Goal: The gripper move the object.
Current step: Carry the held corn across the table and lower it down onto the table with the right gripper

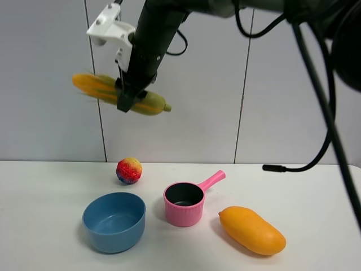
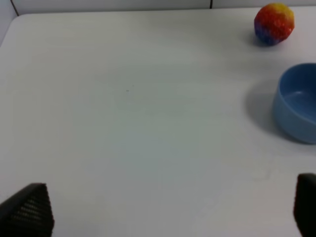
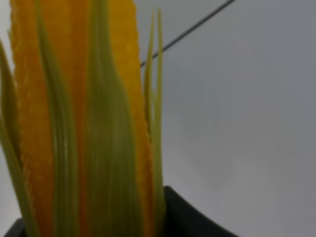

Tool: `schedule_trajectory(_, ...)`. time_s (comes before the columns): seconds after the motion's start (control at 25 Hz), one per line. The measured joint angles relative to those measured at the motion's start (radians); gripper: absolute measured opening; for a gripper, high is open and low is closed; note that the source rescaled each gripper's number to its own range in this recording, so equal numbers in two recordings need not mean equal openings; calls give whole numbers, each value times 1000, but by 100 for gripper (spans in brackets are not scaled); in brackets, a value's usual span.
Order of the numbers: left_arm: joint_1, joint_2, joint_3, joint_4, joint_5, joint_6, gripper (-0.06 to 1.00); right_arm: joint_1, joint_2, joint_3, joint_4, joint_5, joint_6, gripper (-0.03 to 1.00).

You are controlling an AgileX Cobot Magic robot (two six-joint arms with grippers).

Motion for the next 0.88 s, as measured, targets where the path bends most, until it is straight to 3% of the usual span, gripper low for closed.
schedule_trajectory(0.48,0,0,0,0,0,0,100,16,183,0,88,-105,-82,0)
schedule_trajectory(0.88,0,0,0,0,0,0,100,27,271,0,50,-99,-79,0)
